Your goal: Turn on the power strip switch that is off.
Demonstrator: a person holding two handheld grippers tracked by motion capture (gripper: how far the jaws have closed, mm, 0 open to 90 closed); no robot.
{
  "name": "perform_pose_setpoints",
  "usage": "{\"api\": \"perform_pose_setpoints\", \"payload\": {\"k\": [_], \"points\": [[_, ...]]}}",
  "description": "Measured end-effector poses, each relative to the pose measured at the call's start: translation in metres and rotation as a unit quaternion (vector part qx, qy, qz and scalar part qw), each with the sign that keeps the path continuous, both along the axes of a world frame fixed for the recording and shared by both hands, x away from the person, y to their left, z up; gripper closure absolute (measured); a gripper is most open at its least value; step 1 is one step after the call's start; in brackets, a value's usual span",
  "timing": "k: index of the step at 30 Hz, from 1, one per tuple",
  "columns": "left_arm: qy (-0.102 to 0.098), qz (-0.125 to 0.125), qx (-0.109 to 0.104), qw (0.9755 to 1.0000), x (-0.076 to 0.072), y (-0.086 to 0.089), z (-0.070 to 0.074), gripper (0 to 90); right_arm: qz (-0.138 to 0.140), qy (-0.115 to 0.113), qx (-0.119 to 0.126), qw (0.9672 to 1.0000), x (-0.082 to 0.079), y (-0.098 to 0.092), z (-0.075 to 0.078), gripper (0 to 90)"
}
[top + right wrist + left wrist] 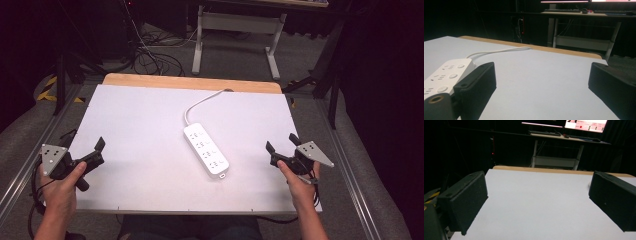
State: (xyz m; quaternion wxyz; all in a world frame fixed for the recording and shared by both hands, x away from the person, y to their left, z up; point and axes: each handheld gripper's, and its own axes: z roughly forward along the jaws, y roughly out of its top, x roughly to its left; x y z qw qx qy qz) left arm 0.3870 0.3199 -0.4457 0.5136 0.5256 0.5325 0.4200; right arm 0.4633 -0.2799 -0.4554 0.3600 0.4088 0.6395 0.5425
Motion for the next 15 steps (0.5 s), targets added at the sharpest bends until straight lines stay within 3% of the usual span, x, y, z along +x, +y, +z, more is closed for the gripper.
{"api": "perform_pose_setpoints", "payload": {"k": [8,11,12,15], "points": [[0.0,0.0,-0.001,1.0,0.0004,0.0002,0.0,3.0,0.0,-0.002,-0.003,1.0,-0.0001,0.0007,0.0006,11.4],[-0.001,-0.001,0.0,1.0,0.0003,0.0001,0.0001,3.0,-0.001,-0.002,-0.003,1.0,0.0,0.0013,0.001,16.4],[-0.001,-0.001,0.001,1.0,0.0002,0.0,0.0001,3.1,-0.002,-0.005,-0.002,1.0,-0.0002,0.0013,0.0019,23.1],[-0.002,-0.001,0.001,1.0,0.0002,-0.0002,0.0001,3.1,0.005,-0.005,-0.004,1.0,-0.0011,0.0004,0.0028,31.7]]}}
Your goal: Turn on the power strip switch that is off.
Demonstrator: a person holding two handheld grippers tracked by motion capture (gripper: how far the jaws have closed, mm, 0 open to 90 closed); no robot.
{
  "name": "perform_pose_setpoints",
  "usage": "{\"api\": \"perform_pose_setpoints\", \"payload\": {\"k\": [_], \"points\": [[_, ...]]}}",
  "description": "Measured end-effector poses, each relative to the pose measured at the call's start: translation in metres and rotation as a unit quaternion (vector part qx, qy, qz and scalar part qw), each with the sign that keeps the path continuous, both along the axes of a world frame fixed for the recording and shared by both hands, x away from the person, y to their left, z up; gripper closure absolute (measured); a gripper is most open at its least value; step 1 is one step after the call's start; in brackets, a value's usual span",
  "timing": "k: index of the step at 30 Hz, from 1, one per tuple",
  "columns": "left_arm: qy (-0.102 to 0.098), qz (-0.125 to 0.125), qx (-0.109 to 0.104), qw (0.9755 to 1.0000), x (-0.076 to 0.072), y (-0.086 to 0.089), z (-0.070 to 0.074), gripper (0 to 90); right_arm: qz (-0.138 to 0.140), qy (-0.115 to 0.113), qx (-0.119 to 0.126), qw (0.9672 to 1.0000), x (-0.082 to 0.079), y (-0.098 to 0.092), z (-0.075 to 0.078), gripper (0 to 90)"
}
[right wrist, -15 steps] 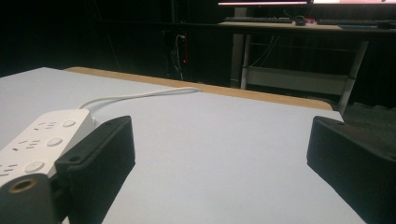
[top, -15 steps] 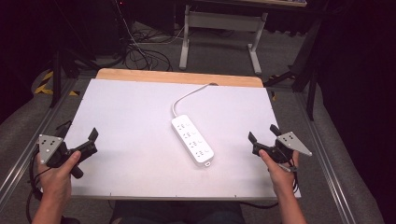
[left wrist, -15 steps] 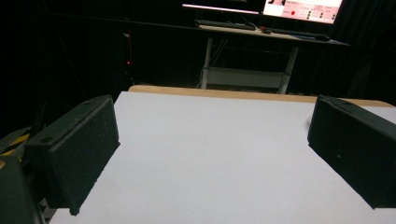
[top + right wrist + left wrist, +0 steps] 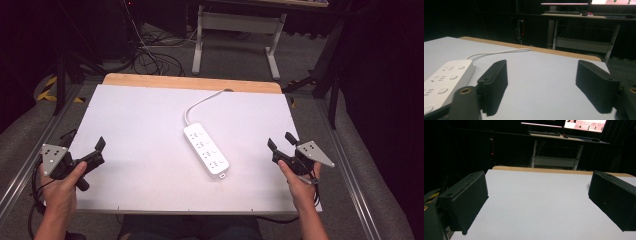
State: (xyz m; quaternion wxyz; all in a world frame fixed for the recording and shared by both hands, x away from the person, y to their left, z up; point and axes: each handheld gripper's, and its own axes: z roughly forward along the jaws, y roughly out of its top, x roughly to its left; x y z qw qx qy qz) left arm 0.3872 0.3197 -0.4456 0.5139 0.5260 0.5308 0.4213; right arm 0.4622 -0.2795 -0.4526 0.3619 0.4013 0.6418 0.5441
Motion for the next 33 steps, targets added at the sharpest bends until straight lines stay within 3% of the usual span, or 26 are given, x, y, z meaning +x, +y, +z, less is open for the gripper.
{"api": "perform_pose_setpoints", "payload": {"k": [7,11,12,14,17,22,27,33], "points": [[0.001,-0.001,-0.003,1.0,0.0,0.001,0.0,3.6,0.009,0.005,-0.013,0.9999,-0.002,0.0,0.004,54.1],[0.002,-0.002,-0.001,1.0,0.0,0.0,0.0,3.8,0.015,0.013,-0.009,0.9998,-0.003,-0.001,0.005,73.1],[0.002,-0.002,-0.001,1.0,0.0,0.0,0.0,3.8,0.015,0.013,-0.009,0.9998,-0.003,-0.001,0.005,73.1],[0.001,-0.004,-0.003,1.0,0.0,0.0,0.0,3.8,0.013,0.012,-0.004,0.9998,-0.005,-0.003,0.007,82.2],[0.0,-0.004,-0.004,1.0,0.0,0.0,0.0,3.9,0.024,0.039,0.009,0.9989,-0.006,-0.007,0.01,90.0],[0.0,-0.006,-0.01,0.9999,0.0,0.001,0.0,4.0,0.032,0.071,-0.002,0.997,-0.008,-0.01,0.014,90.0],[0.001,-0.008,-0.01,0.9999,0.0,0.001,0.0,4.3,0.048,0.086,-0.015,0.995,-0.009,-0.011,0.022,90.0],[0.0,-0.007,-0.007,0.9999,0.0,0.001,0.0,4.4,0.07,0.093,-0.012,0.9932,-0.005,-0.006,0.032,90.0]]}}
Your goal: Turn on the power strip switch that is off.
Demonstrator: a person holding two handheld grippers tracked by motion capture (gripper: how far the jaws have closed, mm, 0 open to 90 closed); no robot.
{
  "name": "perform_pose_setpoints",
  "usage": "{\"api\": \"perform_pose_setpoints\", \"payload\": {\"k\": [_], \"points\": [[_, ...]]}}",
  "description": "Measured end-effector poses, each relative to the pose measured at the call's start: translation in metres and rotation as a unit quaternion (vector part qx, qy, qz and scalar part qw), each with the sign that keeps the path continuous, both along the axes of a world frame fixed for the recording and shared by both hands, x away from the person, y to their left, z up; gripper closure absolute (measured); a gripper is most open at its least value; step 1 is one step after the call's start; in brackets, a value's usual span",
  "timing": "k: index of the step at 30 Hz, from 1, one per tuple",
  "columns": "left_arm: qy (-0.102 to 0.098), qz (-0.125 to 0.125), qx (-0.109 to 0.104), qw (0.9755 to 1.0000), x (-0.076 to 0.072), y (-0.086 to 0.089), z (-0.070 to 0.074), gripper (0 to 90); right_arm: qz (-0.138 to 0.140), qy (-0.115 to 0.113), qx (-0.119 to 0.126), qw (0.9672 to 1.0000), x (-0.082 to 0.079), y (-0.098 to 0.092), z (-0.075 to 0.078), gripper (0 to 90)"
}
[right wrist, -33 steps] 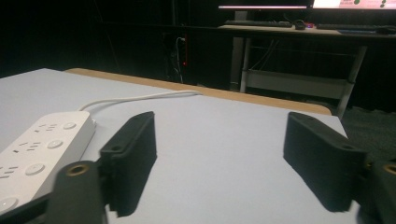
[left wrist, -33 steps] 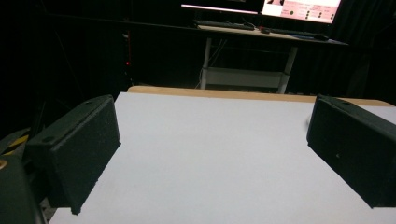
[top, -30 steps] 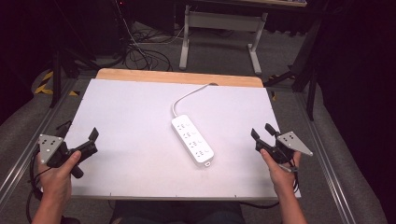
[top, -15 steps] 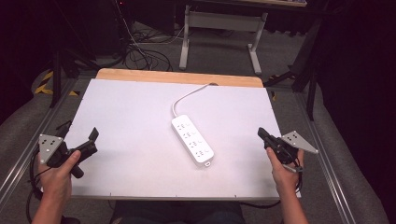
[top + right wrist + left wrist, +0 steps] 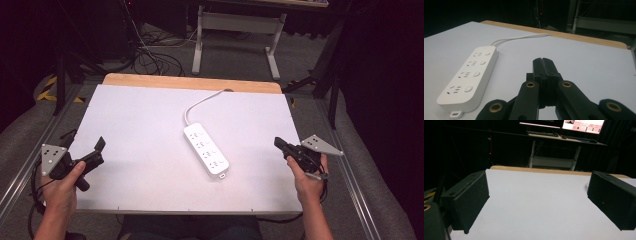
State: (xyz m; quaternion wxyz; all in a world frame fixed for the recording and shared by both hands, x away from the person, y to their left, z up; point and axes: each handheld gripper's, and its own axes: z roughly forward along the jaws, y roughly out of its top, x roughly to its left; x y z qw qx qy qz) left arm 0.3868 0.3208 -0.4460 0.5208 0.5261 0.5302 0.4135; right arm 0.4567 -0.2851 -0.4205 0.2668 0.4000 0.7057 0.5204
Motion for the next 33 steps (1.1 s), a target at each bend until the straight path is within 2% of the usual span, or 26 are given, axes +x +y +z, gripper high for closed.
{"api": "perform_pose_setpoints", "payload": {"k": [2,7,8,12,16,17,18,20,21,22,23,25,26,27,33], "points": [[0.001,0.0,0.001,1.0,0.0,-0.001,0.0,4.5,0.019,0.001,-0.005,0.9998,0.004,0.009,0.007,90.0],[0.002,-0.003,0.005,1.0,-0.001,-0.002,-0.001,4.7,0.041,-0.003,-0.017,0.999,0.005,0.022,0.014,90.0],[0.002,-0.002,0.005,1.0,-0.001,-0.002,-0.001,4.7,0.055,-0.001,-0.029,0.9981,0.007,0.033,0.017,90.0],[0.002,-0.002,0.007,1.0,-0.002,-0.002,-0.001,4.8,0.075,0.006,-0.053,0.9957,0.012,0.053,0.019,90.0],[0.001,-0.003,0.008,1.0,-0.002,-0.002,-0.001,4.9,0.09,0.013,-0.068,0.9935,0.021,0.073,0.023,90.0],[0.001,-0.003,0.008,1.0,-0.002,-0.002,-0.001,4.9,0.09,0.013,-0.068,0.9935,0.021,0.073,0.023,90.0],[0.001,-0.003,0.009,1.0,-0.002,-0.002,-0.001,4.9,0.098,0.016,-0.082,0.9917,0.026,0.085,0.025,90.0],[0.002,-0.004,0.009,1.0,-0.002,-0.002,-0.001,4.9,0.104,0.021,-0.095,0.9898,0.028,0.096,0.029,90.0],[0.002,-0.004,0.009,1.0,-0.002,-0.002,-0.001,4.9,0.104,0.021,-0.095,0.9898,0.028,0.096,0.029,90.0],[0.002,-0.004,0.01,0.9999,-0.002,-0.002,-0.001,4.9,0.112,0.022,-0.113,0.9871,0.031,0.107,0.032,90.0],[0.003,-0.004,0.008,1.0,-0.002,-0.003,-0.001,4.9,0.112,0.022,-0.113,0.9871,0.031,0.107,0.032,90.0],[0.002,-0.006,0.01,0.9999,-0.002,-0.004,-0.001,4.9,0.123,0.028,-0.127,0.9839,0.035,0.122,0.038,90.0],[0.002,-0.006,0.01,0.9999,-0.002,-0.004,-0.001,4.9,0.123,0.028,-0.127,0.9839,0.035,0.122,0.038,90.0],[0.002,-0.007,0.01,0.9999,-0.002,-0.004,-0.001,4.9,0.128,0.036,-0.139,0.9813,0.039,0.131,0.04,90.0],[0.004,-0.008,0.012,0.9999,-0.002,-0.004,-0.001,5.0,0.143,0.06,-0.165,0.974,0.05,0.154,0.034,90.0]]}}
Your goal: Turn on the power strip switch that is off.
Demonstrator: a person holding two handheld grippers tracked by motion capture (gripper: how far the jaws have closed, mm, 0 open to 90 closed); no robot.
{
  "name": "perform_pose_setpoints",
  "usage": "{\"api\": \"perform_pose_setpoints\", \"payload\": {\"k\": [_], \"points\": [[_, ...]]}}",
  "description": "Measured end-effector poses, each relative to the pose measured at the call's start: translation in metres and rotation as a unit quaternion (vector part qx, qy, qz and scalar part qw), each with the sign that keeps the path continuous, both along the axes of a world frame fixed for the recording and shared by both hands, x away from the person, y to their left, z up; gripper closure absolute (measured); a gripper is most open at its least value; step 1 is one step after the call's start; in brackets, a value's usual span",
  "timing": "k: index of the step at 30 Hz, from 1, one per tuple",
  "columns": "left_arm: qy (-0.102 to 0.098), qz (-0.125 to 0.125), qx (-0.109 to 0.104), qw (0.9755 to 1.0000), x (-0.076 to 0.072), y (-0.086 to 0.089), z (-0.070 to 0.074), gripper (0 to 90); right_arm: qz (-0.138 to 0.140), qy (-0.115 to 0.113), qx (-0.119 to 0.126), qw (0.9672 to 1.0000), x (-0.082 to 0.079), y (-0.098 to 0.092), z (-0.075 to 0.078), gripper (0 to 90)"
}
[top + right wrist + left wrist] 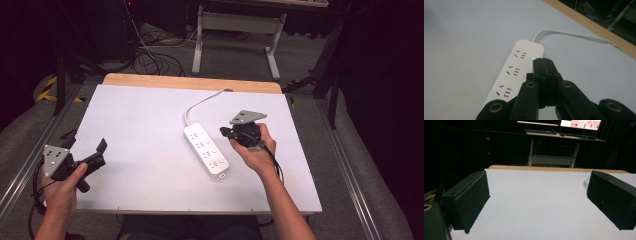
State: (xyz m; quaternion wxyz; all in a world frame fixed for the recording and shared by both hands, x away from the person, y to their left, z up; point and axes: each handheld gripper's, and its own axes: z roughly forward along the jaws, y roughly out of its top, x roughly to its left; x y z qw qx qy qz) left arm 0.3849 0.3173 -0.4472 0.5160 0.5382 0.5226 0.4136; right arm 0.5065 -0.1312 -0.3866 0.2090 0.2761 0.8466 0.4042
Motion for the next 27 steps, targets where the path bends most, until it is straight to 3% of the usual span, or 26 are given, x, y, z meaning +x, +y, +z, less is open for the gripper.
{"api": "perform_pose_setpoints", "payload": {"k": [7,10,18,22,27], "points": [[0.0,-0.001,0.001,1.0,0.0,0.0,0.0,5.0,0.009,0.047,-0.042,0.998,0.011,0.025,-0.019,90.0],[0.0,-0.003,0.002,1.0,0.0,0.0,0.0,5.2,0.006,0.074,-0.079,0.9941,0.015,0.034,-0.035,90.0],[0.0,-0.004,0.003,1.0,0.001,-0.001,0.0,5.4,0.002,0.102,-0.121,0.9875,0.017,0.041,-0.052,90.0],[0.001,-0.005,0.003,1.0,0.001,-0.001,0.0,5.4,-0.004,0.105,-0.109,0.9885,0.017,0.04,-0.054,90.0],[0.001,-0.008,0.003,1.0,0.001,-0.002,0.0,5.4,-0.006,0.106,-0.115,0.9878,0.016,0.041,-0.054,90.0]]}}
